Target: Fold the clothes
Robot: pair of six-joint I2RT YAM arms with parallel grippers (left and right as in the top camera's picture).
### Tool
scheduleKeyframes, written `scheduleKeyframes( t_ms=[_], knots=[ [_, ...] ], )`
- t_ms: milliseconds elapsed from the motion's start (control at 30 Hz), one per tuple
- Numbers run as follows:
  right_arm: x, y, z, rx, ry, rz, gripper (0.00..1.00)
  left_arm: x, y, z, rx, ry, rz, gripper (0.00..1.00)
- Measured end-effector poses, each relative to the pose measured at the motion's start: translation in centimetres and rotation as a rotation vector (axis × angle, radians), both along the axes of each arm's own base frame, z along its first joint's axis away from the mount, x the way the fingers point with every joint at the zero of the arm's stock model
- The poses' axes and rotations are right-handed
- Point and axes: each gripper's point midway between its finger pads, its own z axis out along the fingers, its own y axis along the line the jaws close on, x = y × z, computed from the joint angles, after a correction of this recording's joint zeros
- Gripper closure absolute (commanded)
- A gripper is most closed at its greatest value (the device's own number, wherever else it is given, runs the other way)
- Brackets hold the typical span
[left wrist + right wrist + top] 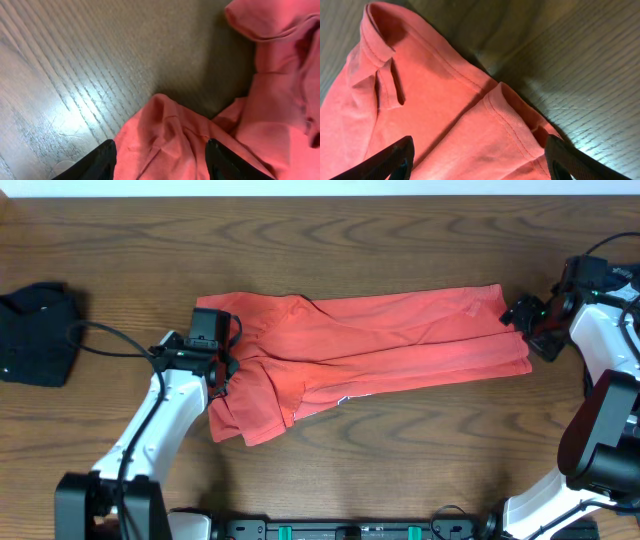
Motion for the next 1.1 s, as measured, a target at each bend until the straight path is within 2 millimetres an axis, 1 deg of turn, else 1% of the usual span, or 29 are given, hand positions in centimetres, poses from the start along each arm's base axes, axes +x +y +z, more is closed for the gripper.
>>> scheduleKeyframes(
  t_ms=[33, 100, 133, 167, 233, 267, 333, 400, 433, 500, 567, 667, 733, 867, 933, 1000, 1033, 1100],
  knots=[
    [0.2, 0.0, 0.3, -0.004, -0.006, 0.011, 0.19, 0.0, 0.0, 0.3, 0.001, -0.008, -0.005, 0.42],
    [0.9, -0.1, 1.7, -0.009, -0.022, 0.045, 0.19, 0.2, 0.0, 1.3, 0.002, -0.042, -0.02, 0.46],
    [1.7, -0.2, 2.8, -0.017, -0.045, 0.066, 0.21, 0.4, 0.0, 2.0, 0.003, -0.062, -0.031, 0.5],
    [2.3, -0.3, 4.1, -0.027, -0.064, 0.087, 0.26, 0.6, -0.1, 2.8, 0.005, -0.084, -0.048, 0.51],
    [3.7, -0.4, 6.6, -0.05, -0.108, 0.128, 0.32, 1.1, -0.3, 4.4, 0.007, -0.119, -0.08, 0.51],
    [4.2, -0.3, 7.7, -0.06, -0.13, 0.147, 0.32, 1.5, -0.4, 5.3, 0.006, -0.136, -0.095, 0.52],
    [5.0, 0.1, 9.4, -0.075, -0.16, 0.181, 0.22, 2.2, -0.6, 6.6, 0.007, -0.157, -0.117, 0.51],
    [5.4, 1.0, 10.0, -0.083, -0.17, 0.227, 0.16, 2.7, -0.9, 7.3, 0.003, -0.168, -0.137, 0.51],
    [5.3, 1.6, 9.9, -0.084, -0.163, 0.25, 0.16, 2.8, -1.0, 7.3, -0.002, -0.169, -0.144, 0.51],
    [4.8, 2.7, 9.5, -0.081, -0.137, 0.297, 0.24, 2.9, -1.2, 6.9, -0.009, -0.153, -0.155, 0.51],
    [4.5, 3.9, 9.2, -0.079, -0.117, 0.341, 0.3, 2.8, -1.4, 6.2, -0.013, -0.125, -0.169, 0.51],
    [4.2, 5.4, 7.9, -0.07, -0.072, 0.386, 0.26, 2.7, -1.6, 5.0, -0.02, -0.084, -0.187, 0.51],
    [4.2, 6.1, 6.4, -0.063, -0.036, 0.413, 0.26, 2.7, -1.7, 4.3, -0.019, -0.057, -0.199, 0.51],
    [4.2, 7.0, 2.6, -0.038, 0.056, 0.449, 0.29, 2.3, -1.9, 2.9, -0.023, 0.006, -0.231, 0.51],
    [4.2, 7.1, 1.0, -0.025, 0.105, 0.462, 0.36, 2.3, -1.9, 2.7, -0.025, 0.039, -0.244, 0.51],
    [4.5, 7.0, 0.0, -0.017, 0.132, 0.469, 0.39, 2.9, -1.9, 3.0, -0.024, 0.047, -0.249, 0.51],
    [4.9, 7.0, -0.2, -0.016, 0.137, 0.471, 0.39, 3.2, -1.8, 3.3, -0.025, 0.049, -0.247, 0.51],
    [5.7, 6.9, -0.3, -0.019, 0.131, 0.472, 0.44, 3.7, -1.5, 3.8, -0.031, 0.045, -0.239, 0.51]
  ],
)
